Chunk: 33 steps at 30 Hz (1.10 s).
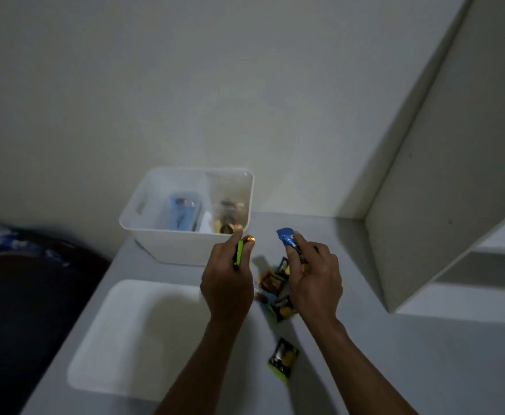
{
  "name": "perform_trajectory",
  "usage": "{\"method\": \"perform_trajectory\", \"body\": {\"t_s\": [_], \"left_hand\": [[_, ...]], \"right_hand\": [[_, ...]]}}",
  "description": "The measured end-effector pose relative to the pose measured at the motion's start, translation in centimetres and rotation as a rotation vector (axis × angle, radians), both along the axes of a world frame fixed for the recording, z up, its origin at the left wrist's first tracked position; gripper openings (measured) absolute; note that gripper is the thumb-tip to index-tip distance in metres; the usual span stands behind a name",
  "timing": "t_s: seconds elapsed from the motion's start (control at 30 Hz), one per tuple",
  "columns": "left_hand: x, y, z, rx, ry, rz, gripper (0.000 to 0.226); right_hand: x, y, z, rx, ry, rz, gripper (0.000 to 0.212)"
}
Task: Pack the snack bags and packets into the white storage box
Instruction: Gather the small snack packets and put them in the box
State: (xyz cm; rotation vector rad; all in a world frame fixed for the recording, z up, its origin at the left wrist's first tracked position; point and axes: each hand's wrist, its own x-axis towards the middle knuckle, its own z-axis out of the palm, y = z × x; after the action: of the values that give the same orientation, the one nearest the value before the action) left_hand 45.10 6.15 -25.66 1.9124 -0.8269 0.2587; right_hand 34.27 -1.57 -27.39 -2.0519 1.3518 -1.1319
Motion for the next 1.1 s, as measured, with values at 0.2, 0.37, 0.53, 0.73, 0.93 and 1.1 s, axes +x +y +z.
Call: {"method": "perform_trajectory", "body": {"t_s": [0.2,0.37,0.53,0.73,0.93,1.1], "left_hand": [[8.9,-1.3,5.7,-0.122,0.214,0.094,0.031],[15.4,-4.3,4.8,-0.048,0.315,0.059,0.031],[18.7,-7.0,1.7,0.07,0.361,0.019,0.028],[20.0,-7.7,-1.0,0.324,0.388,-0.016,0.045],[19.3,-6.8,0.1,0.413,0.416,0.032,0.052],[17.4,-5.9,1.4,0.197,0.331,-0.015,0.047]], "right_hand": [[9.3,-0.8,6.0,0.061,-0.042,0.156,0.032],[15.3,-2.6,6.4,0.216,0.174,0.267,0.034],[19.4,-4.9,4.2,0.273,0.339,0.285,0.03],[20.8,-5.5,2.3,0.25,0.415,0.239,0.037],[20.1,-5.5,2.6,0.236,0.282,0.159,0.032],[15.9,-5.9,3.6,0.269,0.147,0.082,0.036]]}}
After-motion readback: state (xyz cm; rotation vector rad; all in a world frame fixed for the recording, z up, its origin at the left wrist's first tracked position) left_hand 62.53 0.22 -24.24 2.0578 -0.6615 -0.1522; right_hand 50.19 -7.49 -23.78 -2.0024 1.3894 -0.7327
